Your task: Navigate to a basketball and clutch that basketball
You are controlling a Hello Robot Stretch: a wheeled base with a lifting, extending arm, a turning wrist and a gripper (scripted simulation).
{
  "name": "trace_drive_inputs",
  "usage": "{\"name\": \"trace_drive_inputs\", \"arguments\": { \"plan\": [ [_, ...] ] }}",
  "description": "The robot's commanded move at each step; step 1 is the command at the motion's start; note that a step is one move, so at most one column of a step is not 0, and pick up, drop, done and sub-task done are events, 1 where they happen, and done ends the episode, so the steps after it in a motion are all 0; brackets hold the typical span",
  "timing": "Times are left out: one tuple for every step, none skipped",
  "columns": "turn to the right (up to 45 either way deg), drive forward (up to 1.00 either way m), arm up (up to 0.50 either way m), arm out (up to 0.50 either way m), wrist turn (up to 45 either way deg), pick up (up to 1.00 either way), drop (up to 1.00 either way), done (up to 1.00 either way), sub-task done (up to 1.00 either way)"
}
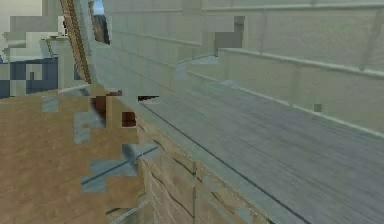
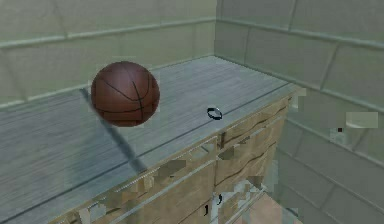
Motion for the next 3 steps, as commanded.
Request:
{"name": "trace_drive_inputs", "arguments": {
  "plan": [
    [-12.0,0.00,0.00,0.00,0.0,0.00,0.00,0.00,0.00],
    [0.0,0.00,0.50,0.00,0.0,0.00,0.00,0.00,0.00],
    [0.0,0.00,0.38,0.00,0.0,0.00,0.00,0.00,0.00]
  ]
}}
